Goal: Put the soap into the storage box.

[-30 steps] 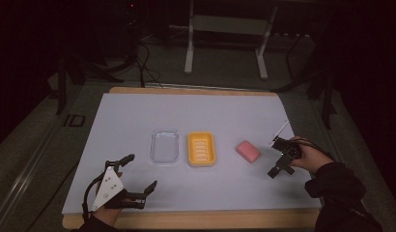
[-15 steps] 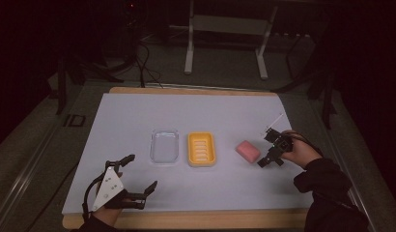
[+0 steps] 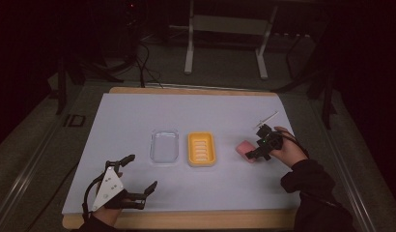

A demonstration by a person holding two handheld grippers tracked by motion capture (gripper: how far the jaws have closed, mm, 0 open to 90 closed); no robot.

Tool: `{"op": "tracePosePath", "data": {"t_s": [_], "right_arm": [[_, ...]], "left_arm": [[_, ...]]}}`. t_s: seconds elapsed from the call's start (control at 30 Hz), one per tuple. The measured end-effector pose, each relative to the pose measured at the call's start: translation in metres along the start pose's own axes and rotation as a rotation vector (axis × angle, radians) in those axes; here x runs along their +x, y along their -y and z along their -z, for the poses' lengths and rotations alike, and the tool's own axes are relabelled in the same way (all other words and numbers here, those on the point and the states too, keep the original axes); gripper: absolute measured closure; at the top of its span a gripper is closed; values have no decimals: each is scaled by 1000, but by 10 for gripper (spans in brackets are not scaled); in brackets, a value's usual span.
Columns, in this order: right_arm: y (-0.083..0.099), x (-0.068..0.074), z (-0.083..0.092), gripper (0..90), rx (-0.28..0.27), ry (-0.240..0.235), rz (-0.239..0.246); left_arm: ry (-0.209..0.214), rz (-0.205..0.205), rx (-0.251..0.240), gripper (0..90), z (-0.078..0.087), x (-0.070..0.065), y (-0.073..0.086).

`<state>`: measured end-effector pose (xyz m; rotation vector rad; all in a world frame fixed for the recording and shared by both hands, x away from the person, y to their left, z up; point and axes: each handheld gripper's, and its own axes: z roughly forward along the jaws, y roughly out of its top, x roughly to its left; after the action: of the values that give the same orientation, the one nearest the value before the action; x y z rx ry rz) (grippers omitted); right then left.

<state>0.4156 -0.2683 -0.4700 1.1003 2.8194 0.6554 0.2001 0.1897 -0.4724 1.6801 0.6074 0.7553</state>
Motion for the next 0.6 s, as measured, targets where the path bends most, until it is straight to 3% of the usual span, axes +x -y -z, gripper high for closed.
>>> {"op": "tracePosePath", "data": {"t_s": [0.23, 0.6], "right_arm": [[-1, 3, -9, 266, -65, 34, 32], [4, -1, -27, 319, -36, 47, 49]], "left_arm": [[1, -1, 0, 6, 0, 0, 0], [4, -3, 3, 6, -1, 0, 0]]}}
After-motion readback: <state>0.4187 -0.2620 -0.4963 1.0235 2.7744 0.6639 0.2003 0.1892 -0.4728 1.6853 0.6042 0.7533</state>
